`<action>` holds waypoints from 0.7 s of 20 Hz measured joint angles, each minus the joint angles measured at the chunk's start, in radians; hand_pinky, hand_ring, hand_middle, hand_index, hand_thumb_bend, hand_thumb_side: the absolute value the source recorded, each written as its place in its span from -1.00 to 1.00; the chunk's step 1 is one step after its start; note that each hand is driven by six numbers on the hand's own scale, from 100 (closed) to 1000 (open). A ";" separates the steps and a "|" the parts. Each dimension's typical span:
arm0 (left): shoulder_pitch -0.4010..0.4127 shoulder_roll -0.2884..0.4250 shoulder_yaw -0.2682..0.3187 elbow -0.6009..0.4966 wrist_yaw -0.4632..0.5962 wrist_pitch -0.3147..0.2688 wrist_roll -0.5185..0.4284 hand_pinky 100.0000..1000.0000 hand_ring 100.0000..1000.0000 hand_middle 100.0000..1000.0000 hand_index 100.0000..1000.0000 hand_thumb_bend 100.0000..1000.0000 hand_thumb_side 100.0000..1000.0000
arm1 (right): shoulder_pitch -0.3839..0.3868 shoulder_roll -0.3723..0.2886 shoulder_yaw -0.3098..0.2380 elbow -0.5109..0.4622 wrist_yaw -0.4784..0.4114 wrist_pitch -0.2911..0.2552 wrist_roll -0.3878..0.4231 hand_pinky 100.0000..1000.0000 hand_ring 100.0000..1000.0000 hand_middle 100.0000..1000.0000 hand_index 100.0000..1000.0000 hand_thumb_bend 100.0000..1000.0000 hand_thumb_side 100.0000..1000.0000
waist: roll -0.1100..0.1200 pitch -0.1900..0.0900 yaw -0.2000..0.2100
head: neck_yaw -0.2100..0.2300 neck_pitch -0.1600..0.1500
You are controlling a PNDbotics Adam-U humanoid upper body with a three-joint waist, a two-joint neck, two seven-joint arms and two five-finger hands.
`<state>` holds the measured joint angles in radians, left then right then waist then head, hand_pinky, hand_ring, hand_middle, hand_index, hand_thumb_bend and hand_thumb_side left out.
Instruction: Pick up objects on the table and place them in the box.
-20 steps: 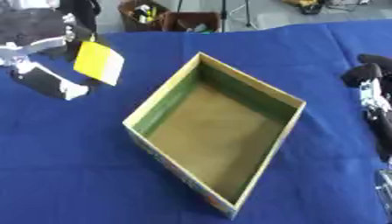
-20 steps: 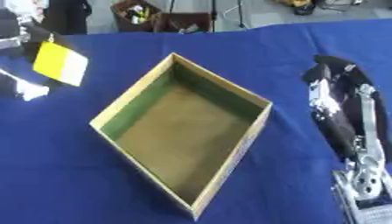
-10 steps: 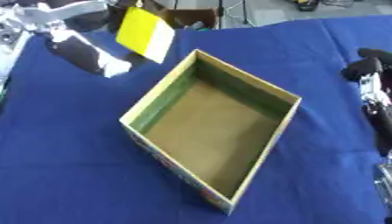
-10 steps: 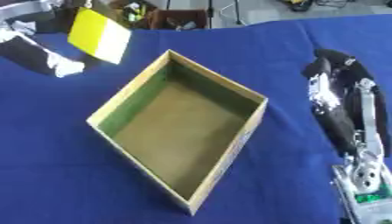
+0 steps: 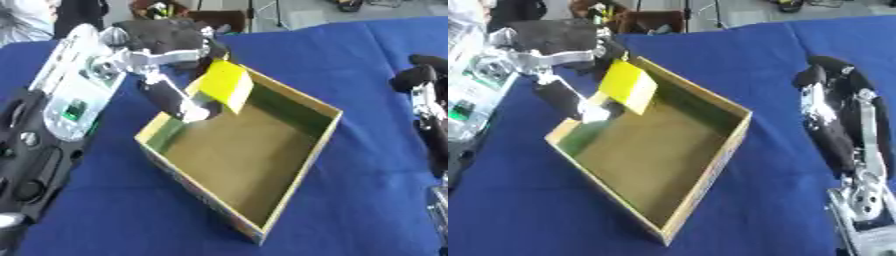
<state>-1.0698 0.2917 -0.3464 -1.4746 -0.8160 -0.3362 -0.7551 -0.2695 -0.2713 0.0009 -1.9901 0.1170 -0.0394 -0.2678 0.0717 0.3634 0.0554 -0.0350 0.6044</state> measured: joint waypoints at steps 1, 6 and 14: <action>0.000 -0.012 -0.007 0.011 -0.039 -0.005 0.002 -1.00 -0.65 -0.56 -0.14 -1.00 -0.58 | 0.000 0.000 0.000 0.000 0.000 0.000 0.000 0.34 0.19 0.04 0.45 -1.00 0.07 | 0.000 0.001 0.000 | 0.000 0.000; 0.006 -0.068 -0.032 0.082 -0.203 -0.028 0.021 -1.00 -0.64 -0.55 -0.14 -1.00 -0.55 | -0.004 0.000 0.000 0.000 0.000 0.000 -0.001 0.34 0.19 0.04 0.45 -1.00 0.07 | 0.000 0.008 -0.002 | 0.001 -0.001; 0.016 -0.105 -0.053 0.159 -0.263 -0.054 0.038 -0.92 -0.46 -0.40 0.10 -1.00 -0.37 | -0.004 0.002 0.000 0.000 0.000 0.001 -0.002 0.34 0.19 0.04 0.45 -1.00 0.07 | -0.001 0.013 -0.002 | 0.001 -0.004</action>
<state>-1.0542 0.1862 -0.3993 -1.3157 -1.0791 -0.3899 -0.7174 -0.2736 -0.2690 0.0012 -1.9901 0.1170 -0.0388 -0.2694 0.0708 0.3768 0.0530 -0.0340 0.6007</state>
